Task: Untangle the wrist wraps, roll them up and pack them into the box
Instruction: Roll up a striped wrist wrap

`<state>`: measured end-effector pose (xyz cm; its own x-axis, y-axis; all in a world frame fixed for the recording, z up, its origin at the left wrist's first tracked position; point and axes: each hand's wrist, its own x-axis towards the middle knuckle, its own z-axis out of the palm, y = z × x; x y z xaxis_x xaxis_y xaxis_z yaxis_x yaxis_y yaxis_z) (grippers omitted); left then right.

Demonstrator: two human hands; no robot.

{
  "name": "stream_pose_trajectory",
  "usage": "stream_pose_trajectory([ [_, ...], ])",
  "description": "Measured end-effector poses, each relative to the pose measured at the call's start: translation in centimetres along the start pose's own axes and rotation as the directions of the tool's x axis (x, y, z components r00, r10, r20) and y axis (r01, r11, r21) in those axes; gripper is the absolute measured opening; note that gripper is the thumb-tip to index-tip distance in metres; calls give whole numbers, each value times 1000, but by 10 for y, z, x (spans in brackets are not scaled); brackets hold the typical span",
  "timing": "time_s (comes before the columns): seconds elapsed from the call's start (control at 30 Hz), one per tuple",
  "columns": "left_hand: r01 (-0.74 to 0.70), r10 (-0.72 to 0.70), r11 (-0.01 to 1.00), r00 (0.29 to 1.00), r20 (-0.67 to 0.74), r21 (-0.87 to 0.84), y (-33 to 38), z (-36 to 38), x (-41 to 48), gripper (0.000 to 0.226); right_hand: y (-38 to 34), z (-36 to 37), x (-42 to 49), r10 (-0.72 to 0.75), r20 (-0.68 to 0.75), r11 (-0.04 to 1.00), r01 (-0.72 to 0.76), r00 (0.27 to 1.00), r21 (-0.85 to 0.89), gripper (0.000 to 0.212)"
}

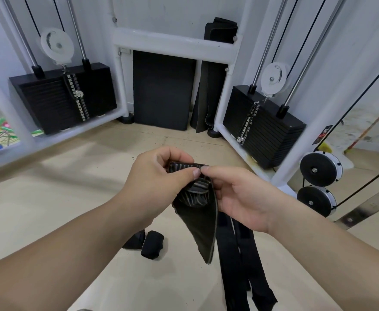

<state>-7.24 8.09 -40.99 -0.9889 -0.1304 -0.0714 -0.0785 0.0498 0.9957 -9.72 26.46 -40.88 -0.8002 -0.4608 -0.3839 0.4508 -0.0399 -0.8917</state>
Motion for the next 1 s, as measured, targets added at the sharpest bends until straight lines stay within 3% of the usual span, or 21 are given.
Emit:
stream_pose_trajectory([
  [0.17,95,-92,979,995,26,-180,0,-1,2,16,2,2,-1,-98,-32,988,93,995,-122,33],
  [0.37,238,-217,912,971,100,-333,-2,2,1,18,5,1,1,-122,-98,979,104,988,-173,28],
  [0.47,248,-219,927,967,130,-280,-3,3,0,18,10,2,5,-131,-151,977,102,980,-186,15],
  [0.67,271,-239,944,955,178,-189,-5,4,-1,13,7,0,9,-153,-209,976,115,966,-185,19],
  [0.77,182,-181,983,964,197,13,-5,2,-2,17,5,0,8,-167,-231,970,118,958,-212,18],
  [1.0,14,-35,992,986,166,122,-12,2,-3,25,11,5,9,-184,-247,939,96,951,-331,12],
])
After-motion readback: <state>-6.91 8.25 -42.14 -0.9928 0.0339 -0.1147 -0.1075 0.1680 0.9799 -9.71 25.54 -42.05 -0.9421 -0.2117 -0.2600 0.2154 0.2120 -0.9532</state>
